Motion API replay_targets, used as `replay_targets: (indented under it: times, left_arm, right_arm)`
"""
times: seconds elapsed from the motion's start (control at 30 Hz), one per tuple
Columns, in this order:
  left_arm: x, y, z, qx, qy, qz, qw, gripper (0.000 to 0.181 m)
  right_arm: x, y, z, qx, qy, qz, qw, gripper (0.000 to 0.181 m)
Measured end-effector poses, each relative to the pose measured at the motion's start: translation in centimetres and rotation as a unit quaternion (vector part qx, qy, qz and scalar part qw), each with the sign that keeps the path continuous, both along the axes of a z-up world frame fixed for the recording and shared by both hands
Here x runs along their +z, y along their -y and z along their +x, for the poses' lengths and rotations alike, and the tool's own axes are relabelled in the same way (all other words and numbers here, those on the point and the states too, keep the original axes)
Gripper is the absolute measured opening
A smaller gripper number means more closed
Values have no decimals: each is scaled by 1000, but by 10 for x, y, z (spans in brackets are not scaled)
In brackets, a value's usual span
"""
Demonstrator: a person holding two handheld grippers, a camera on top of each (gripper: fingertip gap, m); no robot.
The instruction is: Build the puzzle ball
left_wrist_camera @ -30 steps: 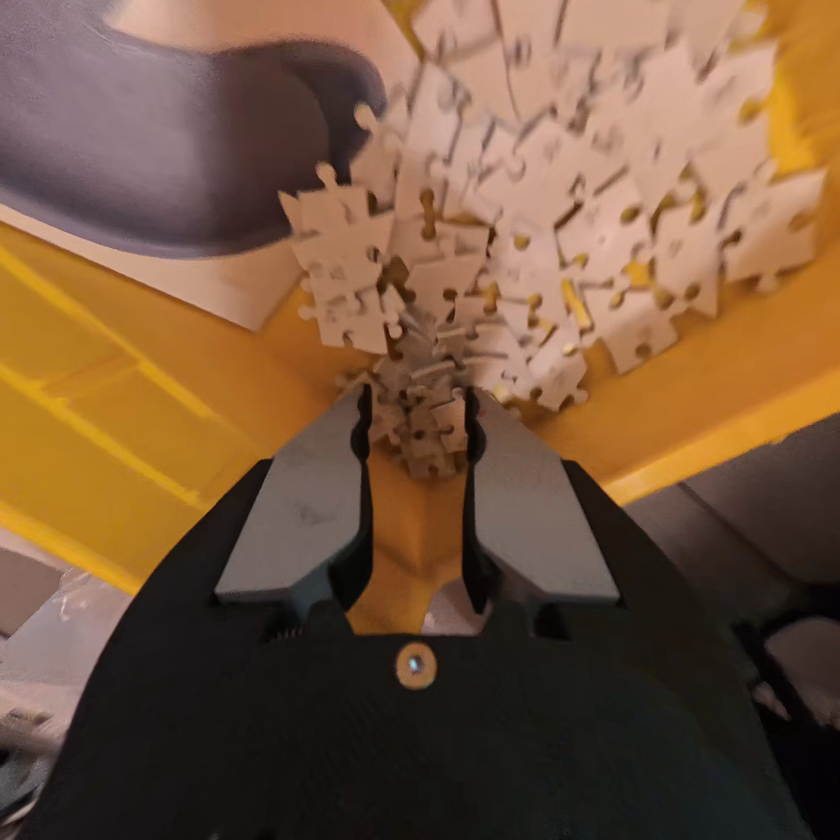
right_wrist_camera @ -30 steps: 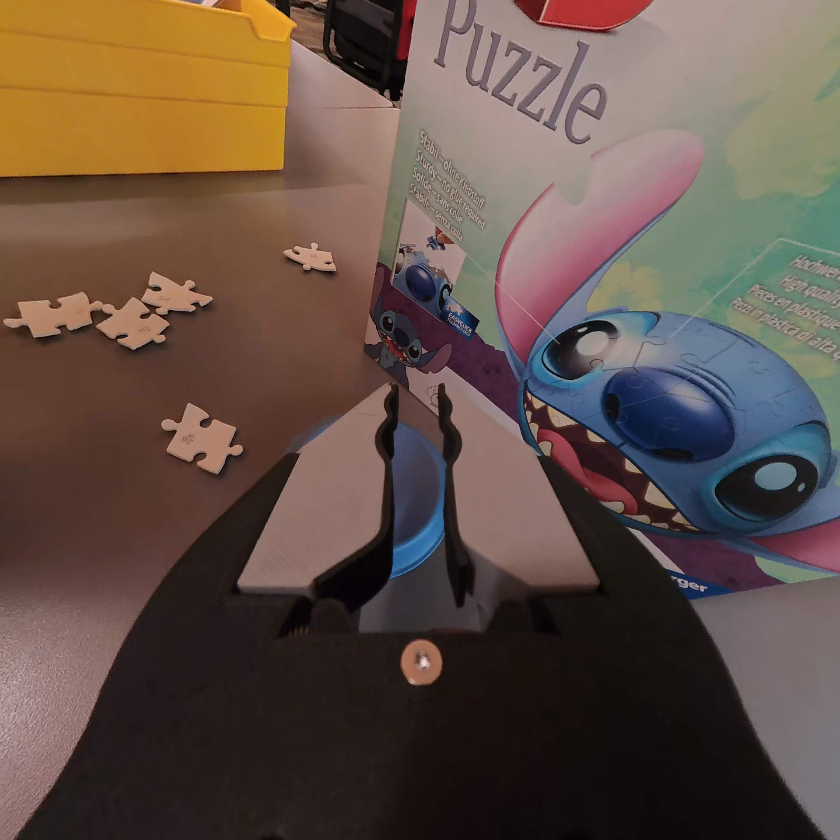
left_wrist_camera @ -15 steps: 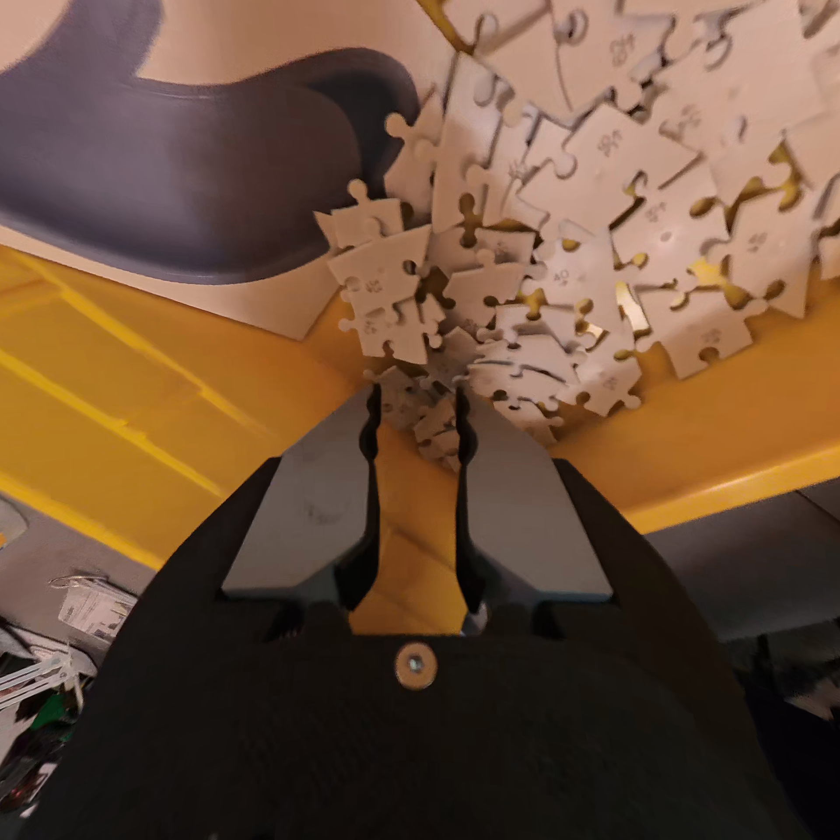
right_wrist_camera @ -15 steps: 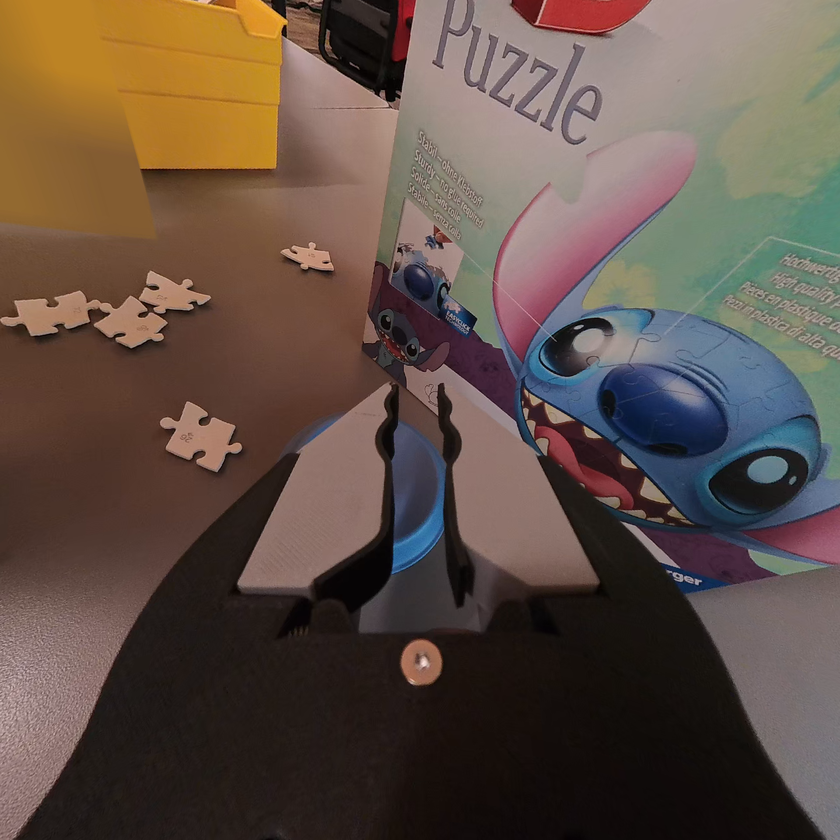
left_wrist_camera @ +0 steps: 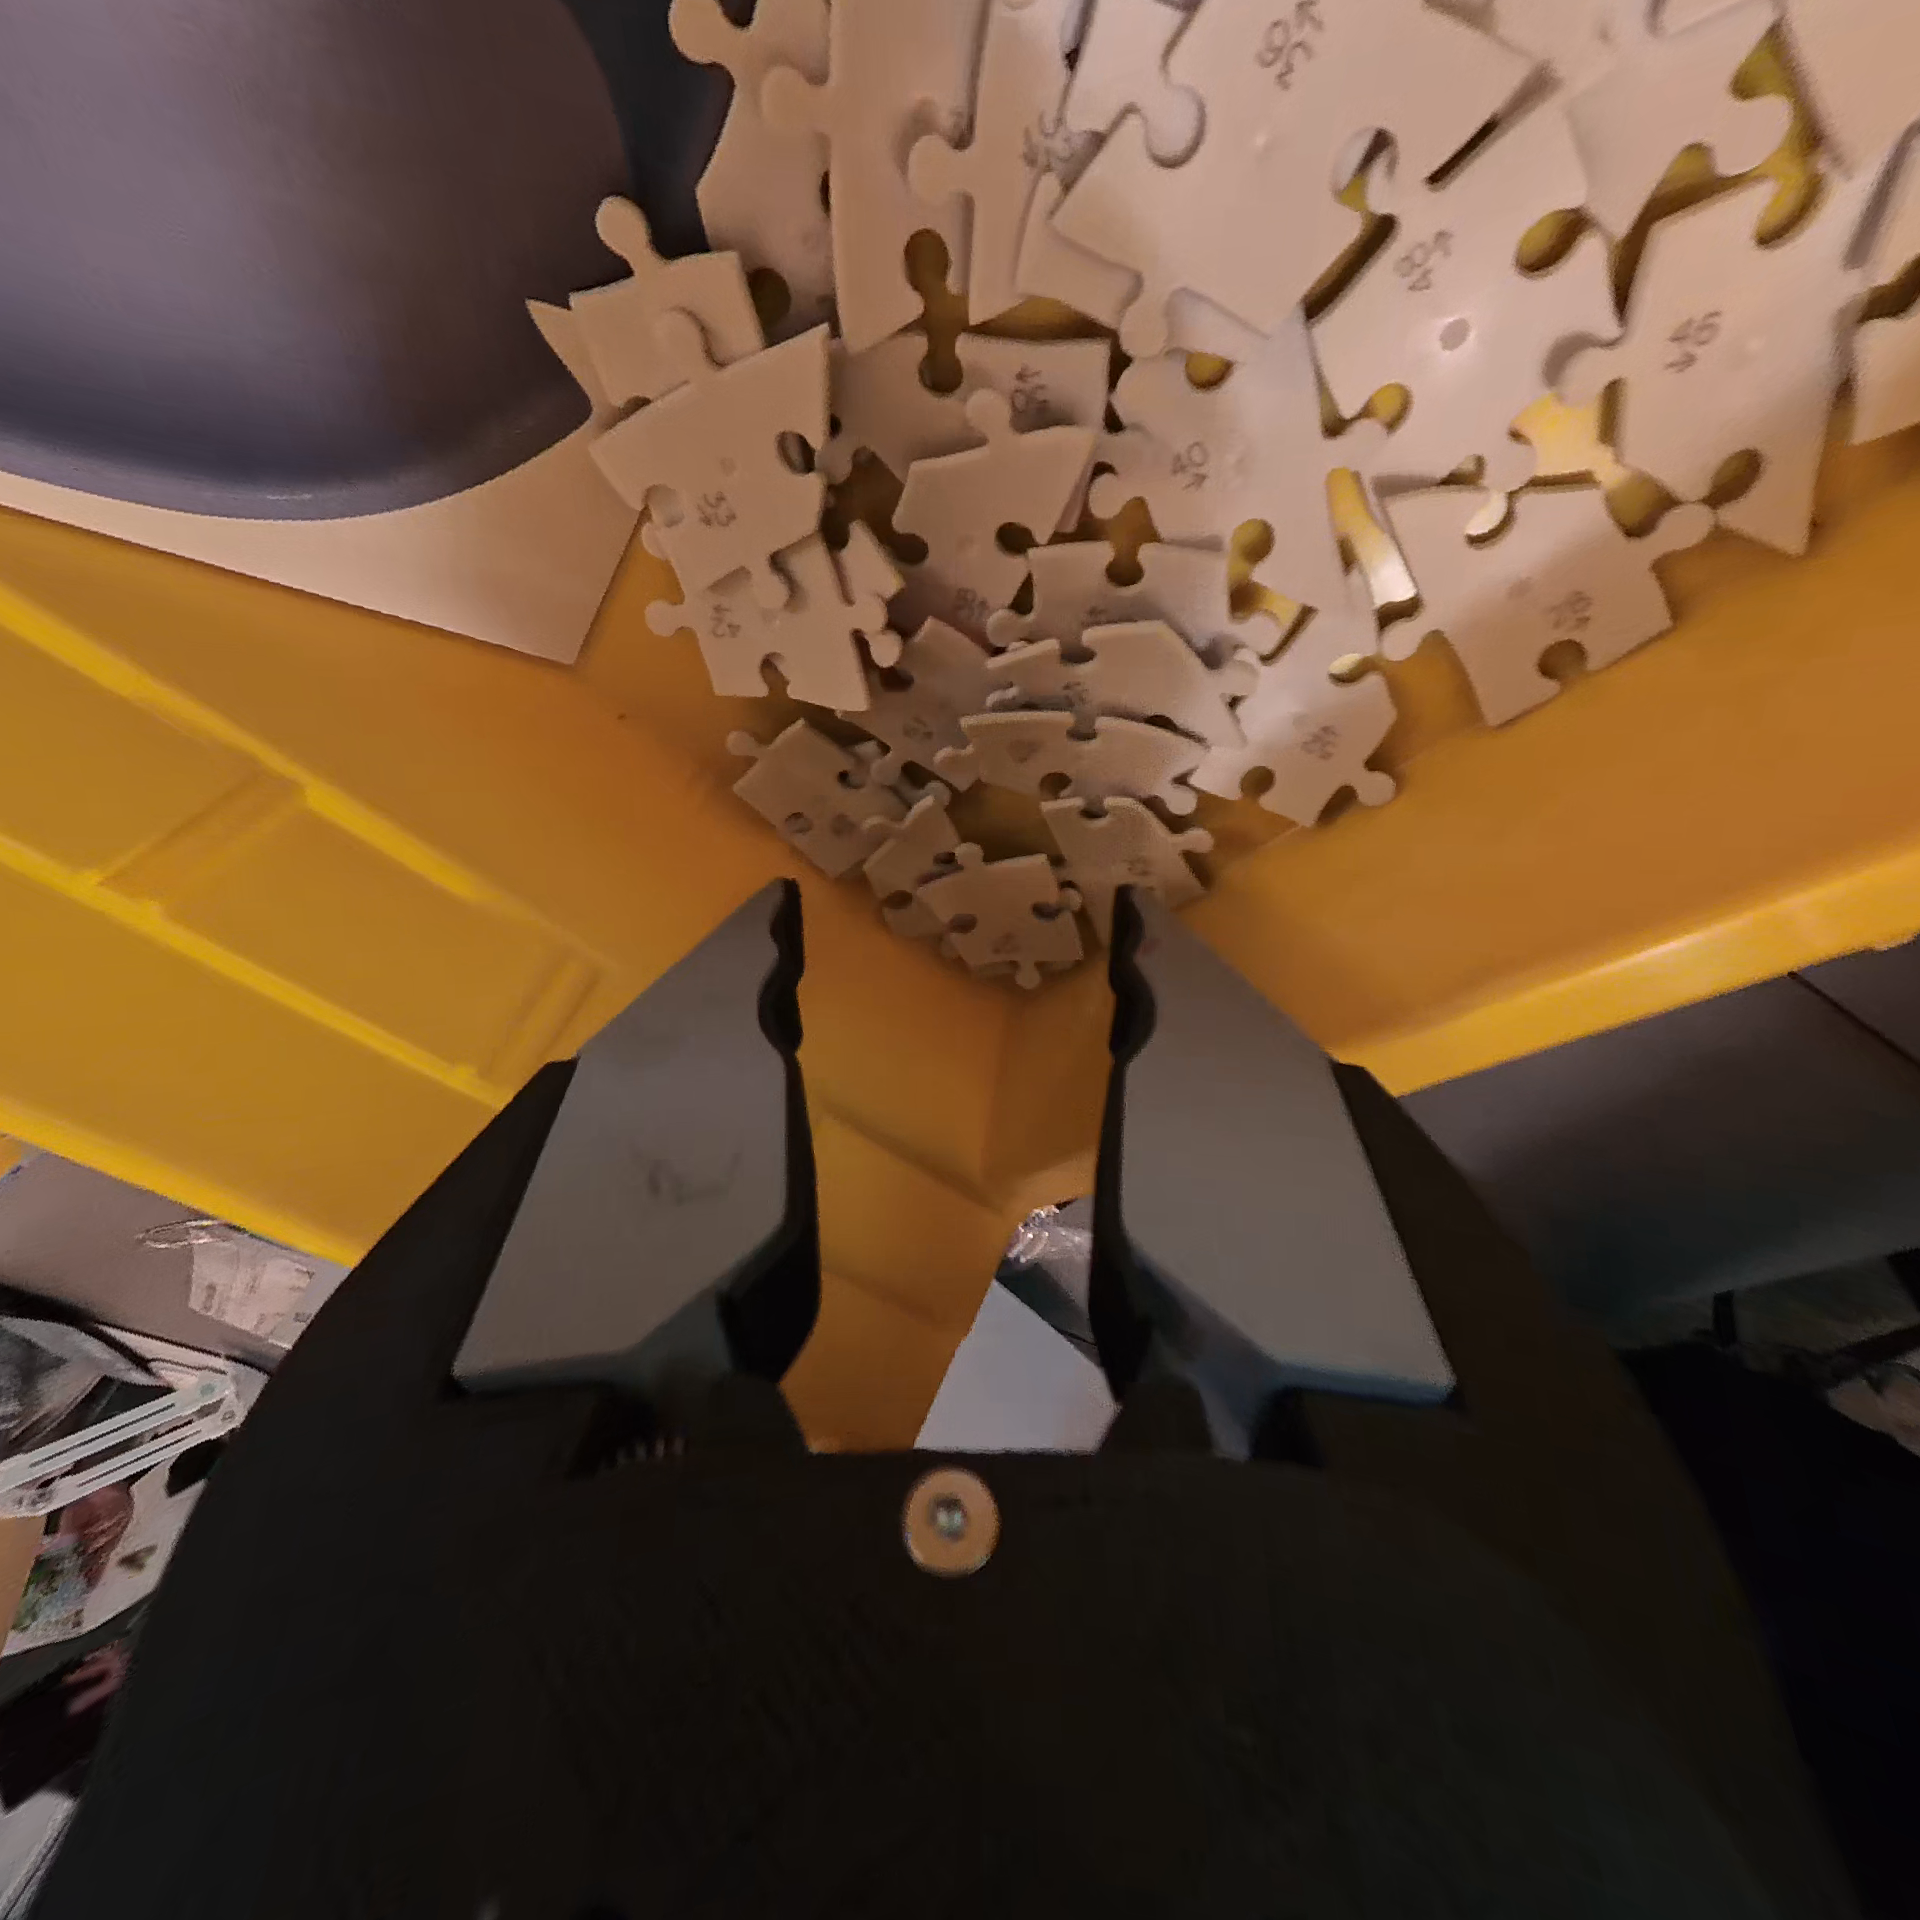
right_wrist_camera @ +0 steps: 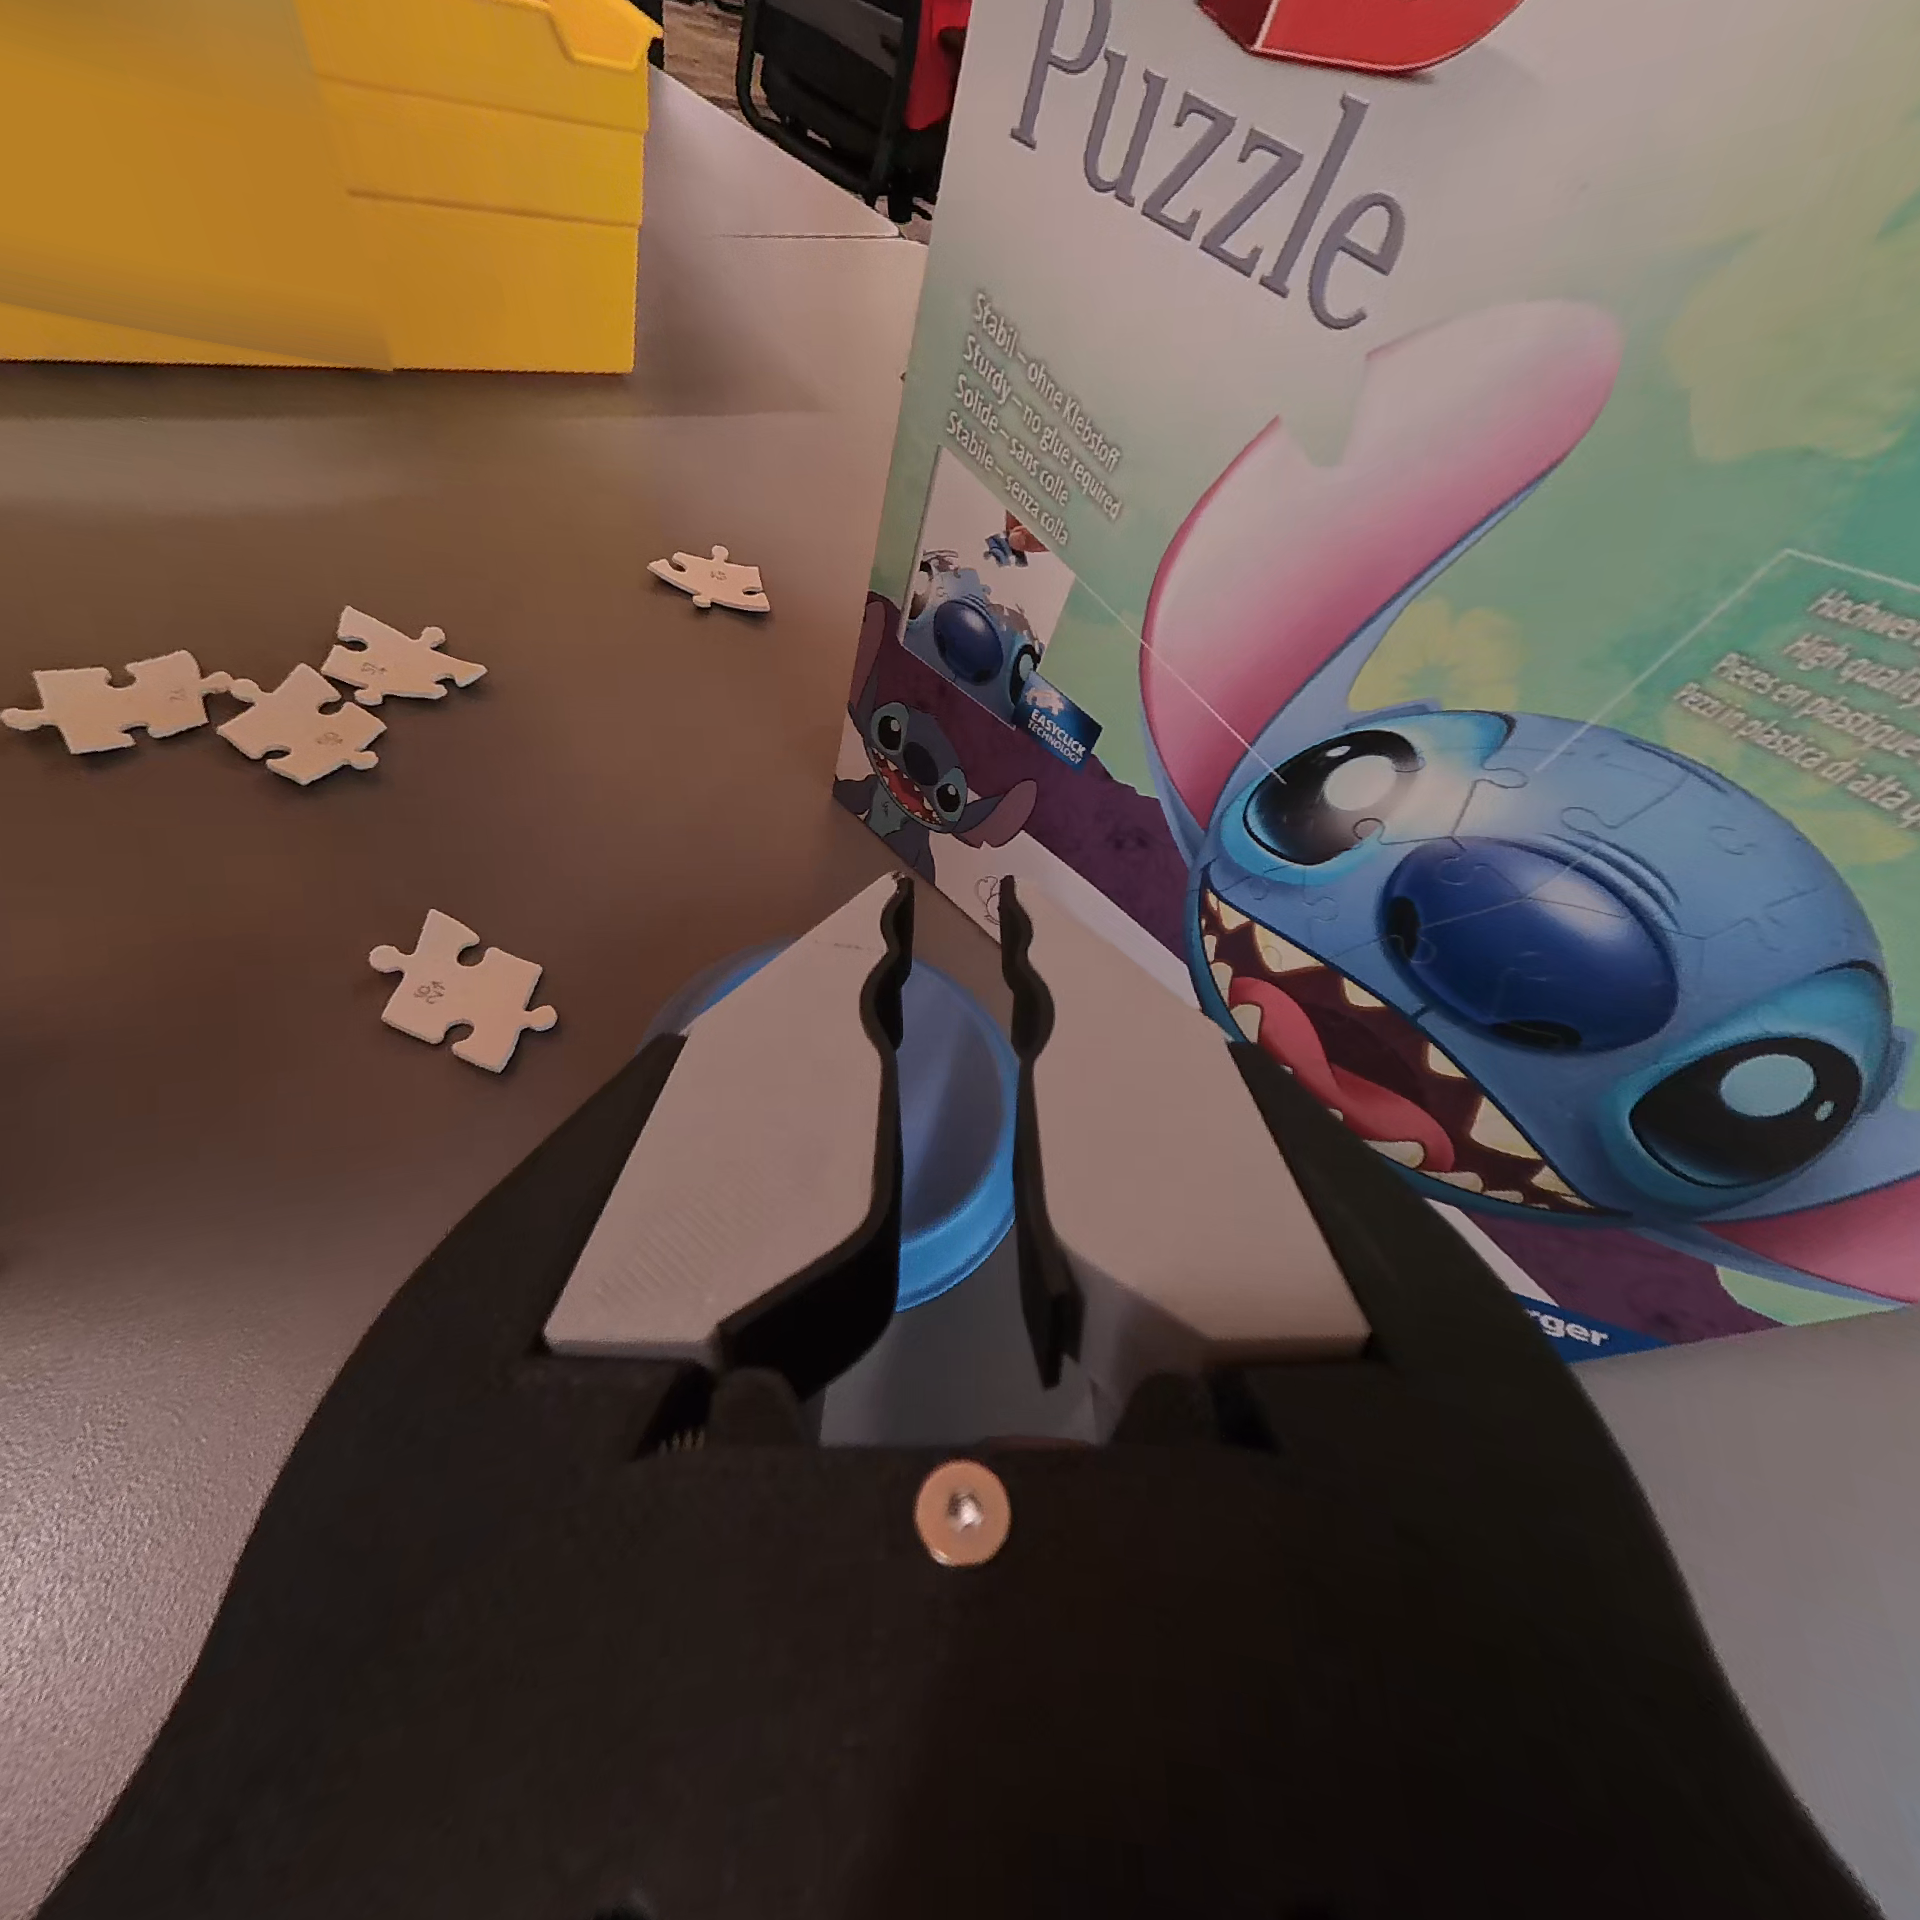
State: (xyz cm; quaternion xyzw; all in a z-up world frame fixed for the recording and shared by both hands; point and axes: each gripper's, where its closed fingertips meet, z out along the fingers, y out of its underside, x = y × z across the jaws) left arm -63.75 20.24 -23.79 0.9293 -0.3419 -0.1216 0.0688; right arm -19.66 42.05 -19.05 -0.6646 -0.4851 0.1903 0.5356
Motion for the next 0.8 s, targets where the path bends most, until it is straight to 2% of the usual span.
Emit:
replay_targets:
  times: [0.13, 0.2, 0.3, 0.47, 0.6, 0.67, 0.8]
  left_arm:
    - [-5, -2, 0, -13, -23, -5, 1000, 59]
    - [-8, 7, 9, -3, 8, -35, 999, 33]
    - [-9, 9, 13, -4, 29, -42, 999, 15]
    - [-8, -11, 9, 10, 47, -5, 999, 14]
    - [-8, -14, 10, 13, 74, -3, 997, 14]
    - [-8, -15, 15, 7, 98, -3, 995, 0]
    - [-6, -21, 19, 11, 130, 3, 991, 0]
  right_arm:
    - [0, 1, -2, 5, 0, -1, 1000, 13]
    - [0, 1, -2, 6, 1, 0, 1000, 13]
    - [1, 1, -2, 7, -1, 1, 1000, 13]
    - [0, 1, -2, 7, 1, 0, 1000, 13]
    - [0, 1, -2, 8, 2, -1, 1000, 13]
    - [0, 1, -2, 8, 1, -2, 1000, 13]
    - [-1, 1, -2, 9, 1, -3, 1000, 13]
